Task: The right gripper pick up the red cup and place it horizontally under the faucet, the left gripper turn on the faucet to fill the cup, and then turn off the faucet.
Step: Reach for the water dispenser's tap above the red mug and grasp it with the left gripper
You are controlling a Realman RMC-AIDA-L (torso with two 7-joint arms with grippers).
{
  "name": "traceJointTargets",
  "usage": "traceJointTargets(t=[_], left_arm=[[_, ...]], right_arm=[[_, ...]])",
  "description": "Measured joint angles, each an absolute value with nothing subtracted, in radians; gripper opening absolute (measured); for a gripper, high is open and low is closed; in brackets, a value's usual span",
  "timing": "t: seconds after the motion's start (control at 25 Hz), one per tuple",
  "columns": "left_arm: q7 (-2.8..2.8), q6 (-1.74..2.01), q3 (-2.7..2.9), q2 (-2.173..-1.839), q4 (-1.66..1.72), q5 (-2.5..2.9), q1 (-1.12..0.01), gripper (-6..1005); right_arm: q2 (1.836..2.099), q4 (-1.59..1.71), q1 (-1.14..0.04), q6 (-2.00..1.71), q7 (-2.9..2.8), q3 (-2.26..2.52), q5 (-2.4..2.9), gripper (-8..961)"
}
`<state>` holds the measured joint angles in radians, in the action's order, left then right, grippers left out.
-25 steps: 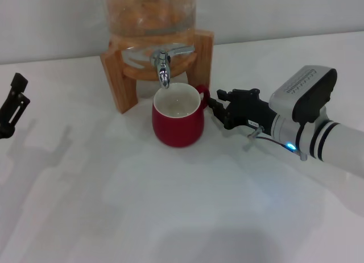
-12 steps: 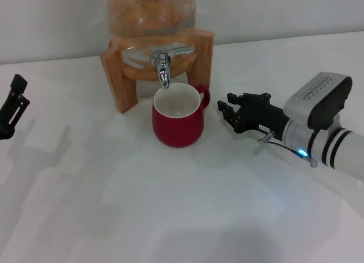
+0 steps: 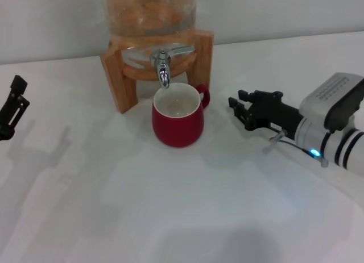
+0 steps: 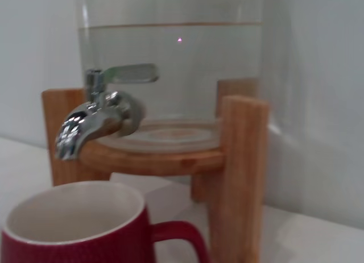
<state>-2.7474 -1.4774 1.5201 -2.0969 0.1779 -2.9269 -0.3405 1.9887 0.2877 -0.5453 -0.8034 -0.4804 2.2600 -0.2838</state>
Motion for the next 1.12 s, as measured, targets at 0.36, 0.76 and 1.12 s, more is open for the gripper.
traceJointTargets(t=[0.36,0.76,1.12], left_arm=[[-2.747,-1.477,1.518,-2.095,0.182,-2.927,-0.340,850],[-2.750,-1.477,1.472,-2.092,0.187,-2.928,-0.341,849],[-2.795,-1.473,1.420,-2.089,0.187,-2.928,-0.341,849]], right_arm=[[1.955,0.280,-0.498,-0.904,-0.476,2.133,-0.284,312],[1.973,0.233,-0.408,-1.091,-0.380,1.865,-0.284,320],[1.997,0.233,-0.374,-1.109,-0.368,1.757,-0.291,395]])
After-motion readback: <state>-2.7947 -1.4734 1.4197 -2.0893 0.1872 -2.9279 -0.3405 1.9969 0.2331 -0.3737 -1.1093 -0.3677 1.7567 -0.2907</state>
